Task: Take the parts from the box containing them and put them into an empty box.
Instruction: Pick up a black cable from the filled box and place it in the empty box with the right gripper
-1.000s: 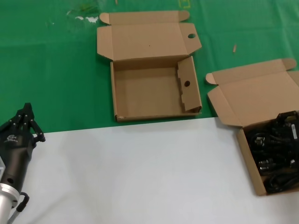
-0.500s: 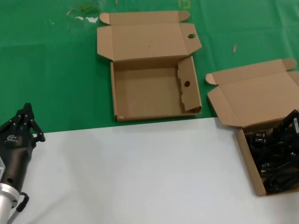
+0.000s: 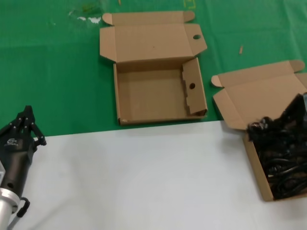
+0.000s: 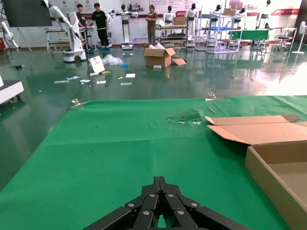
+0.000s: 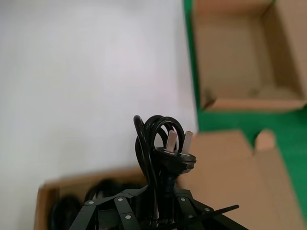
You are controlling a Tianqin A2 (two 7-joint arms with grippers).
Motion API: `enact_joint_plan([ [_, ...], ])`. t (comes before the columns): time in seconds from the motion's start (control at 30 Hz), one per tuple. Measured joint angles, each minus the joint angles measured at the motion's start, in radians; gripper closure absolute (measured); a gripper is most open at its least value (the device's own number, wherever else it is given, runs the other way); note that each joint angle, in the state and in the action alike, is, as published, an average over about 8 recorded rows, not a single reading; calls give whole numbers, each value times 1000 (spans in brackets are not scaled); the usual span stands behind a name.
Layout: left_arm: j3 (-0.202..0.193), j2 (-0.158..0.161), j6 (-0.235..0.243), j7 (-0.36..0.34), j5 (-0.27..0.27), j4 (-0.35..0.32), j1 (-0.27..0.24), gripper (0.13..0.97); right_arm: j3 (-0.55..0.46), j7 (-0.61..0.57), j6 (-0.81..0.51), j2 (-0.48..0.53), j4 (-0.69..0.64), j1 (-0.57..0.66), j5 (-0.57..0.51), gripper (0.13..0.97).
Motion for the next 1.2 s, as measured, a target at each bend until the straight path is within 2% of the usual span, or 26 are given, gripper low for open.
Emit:
enact_joint_plan([
  [0.23, 0, 0, 0, 0, 0, 0, 0, 957, 1, 88, -41, -55, 91, 85, 28, 929],
  [0.4, 0, 0, 0, 0, 0, 0, 0, 957, -33, 116, -27, -151, 102, 156, 1, 929],
  [0.53, 0, 0, 0, 0, 0, 0, 0, 957, -77, 104, 11, -250, 57, 206, -45, 930],
  [0.83, 0, 0, 0, 0, 0, 0, 0, 957, -180, 7, 155, -488, -180, 288, -154, 930],
  [1.2, 0, 0, 0, 0, 0, 0, 0, 957, -233, -170, 345, -709, -587, 358, -195, 930],
])
